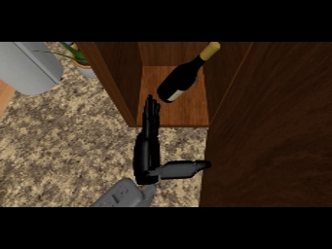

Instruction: Pick up the wine, place it into the cabinet and close the cabinet

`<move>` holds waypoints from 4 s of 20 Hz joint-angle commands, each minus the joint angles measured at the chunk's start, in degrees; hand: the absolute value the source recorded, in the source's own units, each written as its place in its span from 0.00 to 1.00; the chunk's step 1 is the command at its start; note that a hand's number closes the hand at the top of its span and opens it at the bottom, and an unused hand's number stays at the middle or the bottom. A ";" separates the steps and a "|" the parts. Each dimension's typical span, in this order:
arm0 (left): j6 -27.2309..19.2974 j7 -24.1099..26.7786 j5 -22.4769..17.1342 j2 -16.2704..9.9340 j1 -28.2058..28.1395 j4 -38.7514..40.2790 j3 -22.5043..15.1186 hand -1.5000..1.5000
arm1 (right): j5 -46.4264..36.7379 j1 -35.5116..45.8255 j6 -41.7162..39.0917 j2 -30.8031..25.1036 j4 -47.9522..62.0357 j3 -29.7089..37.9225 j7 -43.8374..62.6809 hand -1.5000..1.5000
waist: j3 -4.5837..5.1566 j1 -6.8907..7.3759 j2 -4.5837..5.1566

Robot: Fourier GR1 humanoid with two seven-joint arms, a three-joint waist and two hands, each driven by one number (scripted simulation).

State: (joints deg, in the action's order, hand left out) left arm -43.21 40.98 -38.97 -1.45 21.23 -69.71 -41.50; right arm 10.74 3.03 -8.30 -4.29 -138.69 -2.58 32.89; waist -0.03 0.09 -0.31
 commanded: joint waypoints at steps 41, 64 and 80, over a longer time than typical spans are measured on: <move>14.67 -2.20 -1.15 -36.55 -42.15 -52.34 12.21 0.00 | 9.68 -10.28 -11.19 -0.23 -7.64 -20.21 10.61 1.00 | 0.10 0.40 0.02; 30.48 -6.69 -13.82 -43.67 -48.89 -50.55 32.94 0.00 | -19.49 4.20 18.81 4.18 0.35 -57.66 8.79 1.00 | 0.20 0.14 -0.30; 34.67 -12.17 -16.00 -42.86 -42.66 -47.45 34.32 0.00 | -9.42 32.66 34.90 3.79 15.05 -47.14 9.80 1.00 | 0.24 1.82 0.45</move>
State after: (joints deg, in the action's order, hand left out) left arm -9.93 29.98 -54.06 -44.18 -23.20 -118.93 -8.45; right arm -0.53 25.56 22.89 -9.84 -133.11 -50.06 42.77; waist 0.21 1.85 0.04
